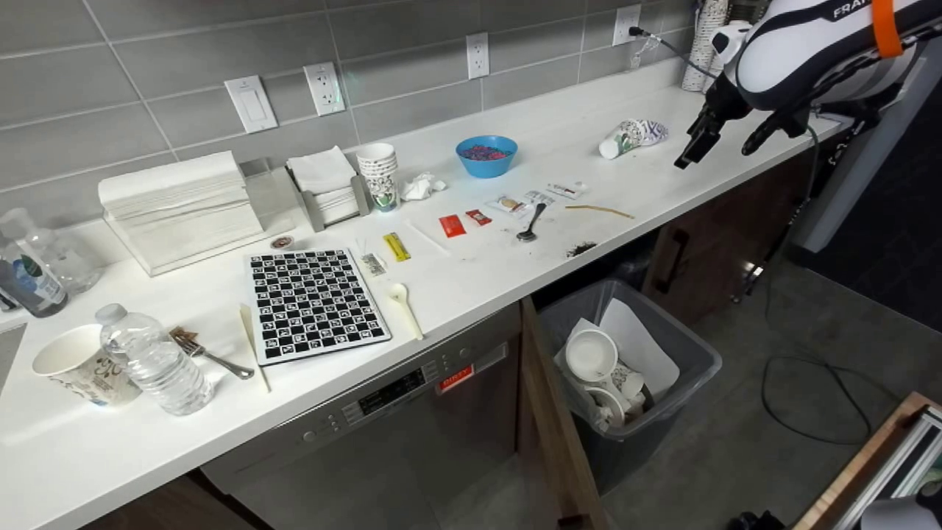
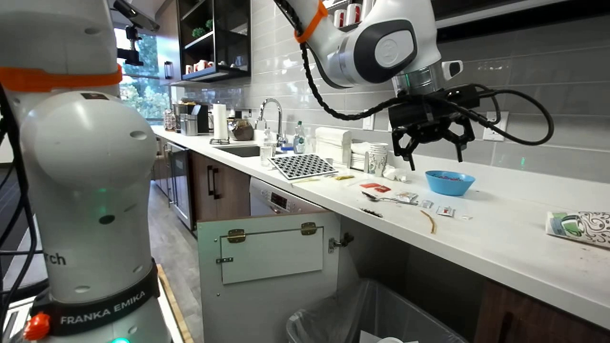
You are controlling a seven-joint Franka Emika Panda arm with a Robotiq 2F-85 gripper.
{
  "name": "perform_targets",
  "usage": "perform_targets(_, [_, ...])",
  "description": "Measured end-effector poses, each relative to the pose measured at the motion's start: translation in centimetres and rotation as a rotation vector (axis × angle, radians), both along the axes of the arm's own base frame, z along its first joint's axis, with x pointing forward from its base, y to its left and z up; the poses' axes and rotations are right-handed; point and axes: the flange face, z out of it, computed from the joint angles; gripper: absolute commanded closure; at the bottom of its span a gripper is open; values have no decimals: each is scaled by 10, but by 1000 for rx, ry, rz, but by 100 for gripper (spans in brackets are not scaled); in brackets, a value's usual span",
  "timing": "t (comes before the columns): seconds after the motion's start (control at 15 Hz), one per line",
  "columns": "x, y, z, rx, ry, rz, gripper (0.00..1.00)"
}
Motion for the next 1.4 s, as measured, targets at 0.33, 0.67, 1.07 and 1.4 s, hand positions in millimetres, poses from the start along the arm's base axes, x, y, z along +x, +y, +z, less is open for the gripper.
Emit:
perform_targets(0.33, [7, 22, -11, 43, 49, -2, 0])
perform_targets(0.67, [40, 74, -45, 66, 161, 67, 0])
perform_targets(1.07, [86, 100, -68, 42, 193, 150, 0])
perform_targets(1.4, [115, 85, -87, 49, 244, 146, 0])
